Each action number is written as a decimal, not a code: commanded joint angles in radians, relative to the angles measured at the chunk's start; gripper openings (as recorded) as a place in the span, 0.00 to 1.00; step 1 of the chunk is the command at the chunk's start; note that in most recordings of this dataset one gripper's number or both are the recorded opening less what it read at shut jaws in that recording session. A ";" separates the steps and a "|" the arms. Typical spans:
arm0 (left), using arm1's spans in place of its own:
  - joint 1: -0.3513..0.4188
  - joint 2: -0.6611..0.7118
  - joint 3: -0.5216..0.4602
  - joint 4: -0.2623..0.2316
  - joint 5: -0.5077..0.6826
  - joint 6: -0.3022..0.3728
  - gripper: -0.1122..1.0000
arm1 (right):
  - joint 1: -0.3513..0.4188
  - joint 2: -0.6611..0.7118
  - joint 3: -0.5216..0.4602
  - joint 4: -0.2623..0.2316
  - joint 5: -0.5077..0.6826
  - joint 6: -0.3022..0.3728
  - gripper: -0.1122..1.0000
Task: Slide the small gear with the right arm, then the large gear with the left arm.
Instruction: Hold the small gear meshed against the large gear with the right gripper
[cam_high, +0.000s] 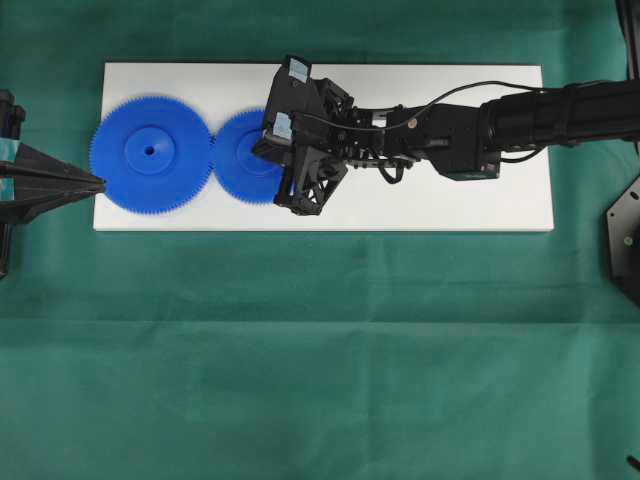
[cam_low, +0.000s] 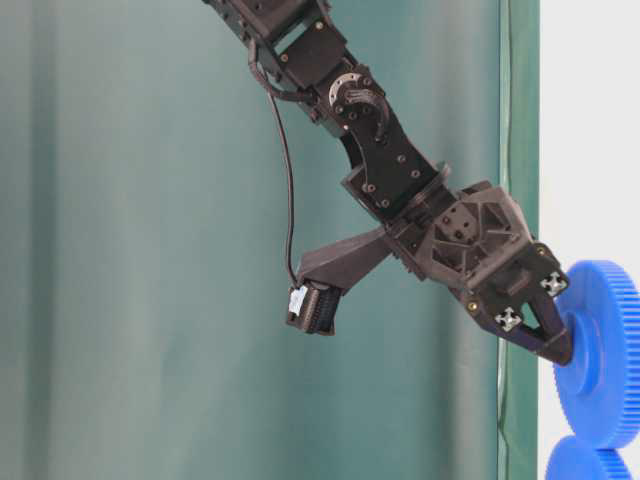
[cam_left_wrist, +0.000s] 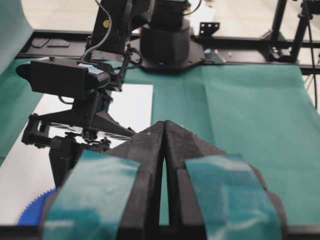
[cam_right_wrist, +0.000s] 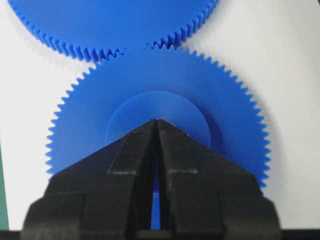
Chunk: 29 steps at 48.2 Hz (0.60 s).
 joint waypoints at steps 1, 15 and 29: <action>0.000 0.005 -0.014 -0.002 -0.011 0.002 0.10 | 0.017 0.032 0.017 -0.002 0.028 -0.003 0.56; 0.000 0.005 -0.012 -0.002 -0.011 0.002 0.10 | 0.017 0.032 0.018 -0.002 0.028 -0.003 0.56; 0.000 0.006 -0.014 -0.002 -0.011 0.002 0.10 | 0.015 0.000 0.018 -0.003 0.028 -0.003 0.56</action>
